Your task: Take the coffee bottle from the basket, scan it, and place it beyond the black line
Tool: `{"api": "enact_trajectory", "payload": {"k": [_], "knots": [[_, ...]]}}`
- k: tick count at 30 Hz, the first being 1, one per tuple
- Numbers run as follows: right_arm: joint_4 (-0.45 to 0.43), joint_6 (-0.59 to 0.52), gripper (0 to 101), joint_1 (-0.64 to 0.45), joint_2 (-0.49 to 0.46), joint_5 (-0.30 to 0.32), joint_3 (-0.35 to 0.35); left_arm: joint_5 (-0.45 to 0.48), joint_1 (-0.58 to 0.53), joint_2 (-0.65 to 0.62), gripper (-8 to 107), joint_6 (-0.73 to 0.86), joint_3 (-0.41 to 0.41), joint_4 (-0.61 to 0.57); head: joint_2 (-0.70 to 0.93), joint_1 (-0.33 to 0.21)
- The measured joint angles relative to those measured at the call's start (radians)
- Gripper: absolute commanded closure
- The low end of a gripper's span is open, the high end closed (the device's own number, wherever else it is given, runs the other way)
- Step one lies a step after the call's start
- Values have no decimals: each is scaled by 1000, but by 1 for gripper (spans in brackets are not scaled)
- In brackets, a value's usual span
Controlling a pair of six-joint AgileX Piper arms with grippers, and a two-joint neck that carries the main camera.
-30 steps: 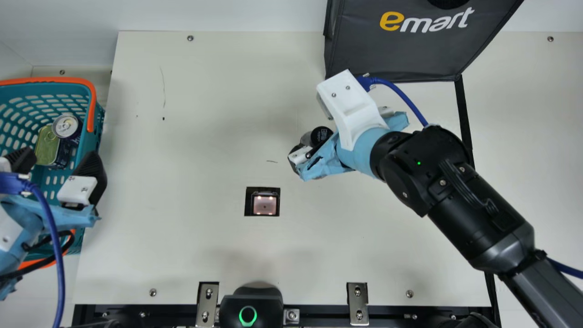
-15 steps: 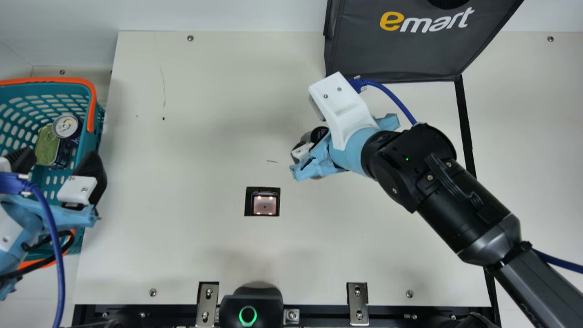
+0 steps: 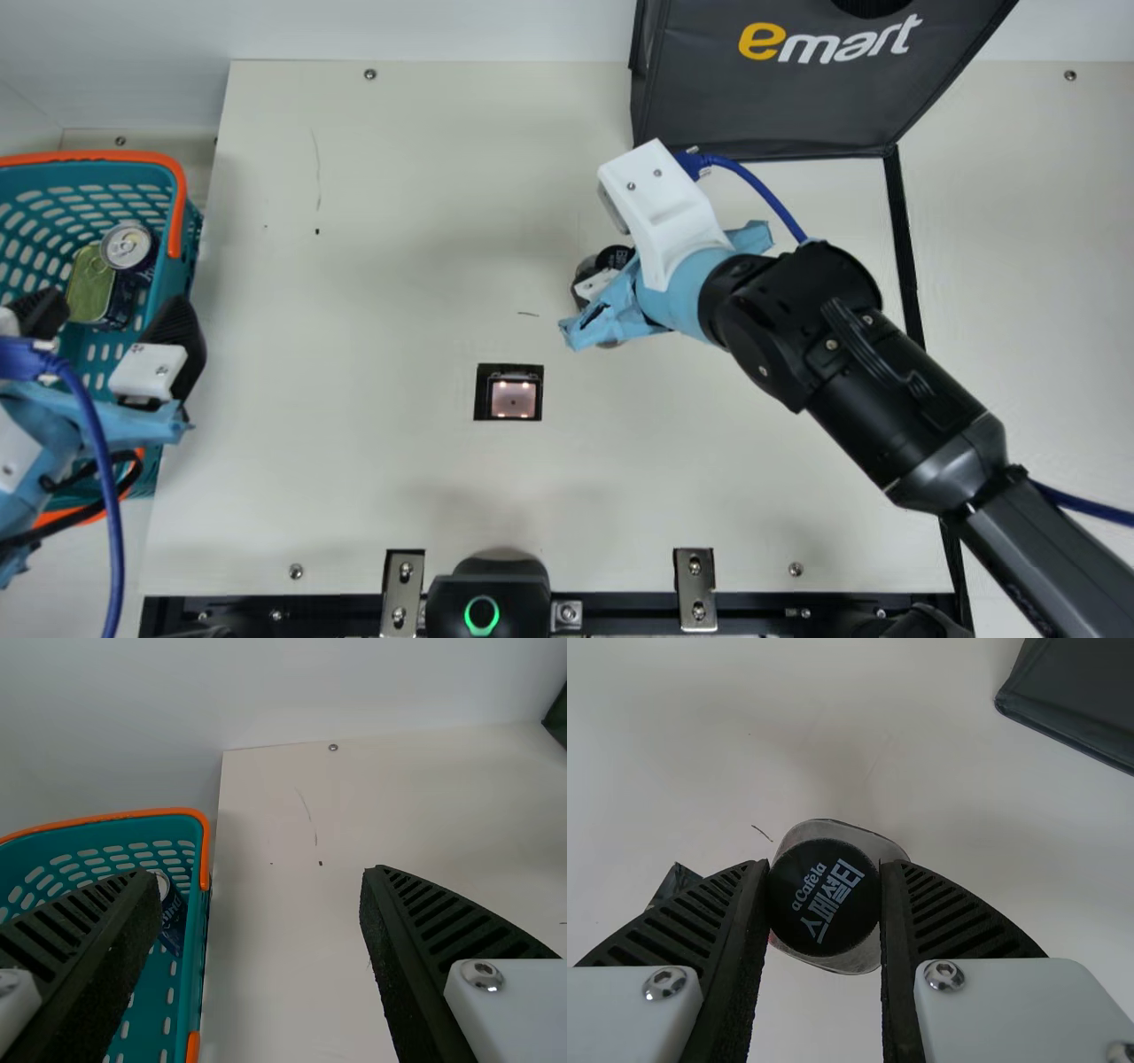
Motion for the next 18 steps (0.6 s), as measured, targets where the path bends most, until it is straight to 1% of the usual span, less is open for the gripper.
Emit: {"api": "enact_trajectory", "payload": {"k": [5, 13, 18], "knots": [[-3, 3, 101, 0, -4, 4, 1, 0, 0, 0, 9, 0, 0, 0, -109, 0], [-21, 6, 101, -1, -7, 39, -17, 0, 0, 0, 9, 0, 0, 0, -285, 2], [-41, 7, 101, -2, -12, 47, -36, 0, 0, 0, 9, 0, 0, 0, -291, 0]]}}
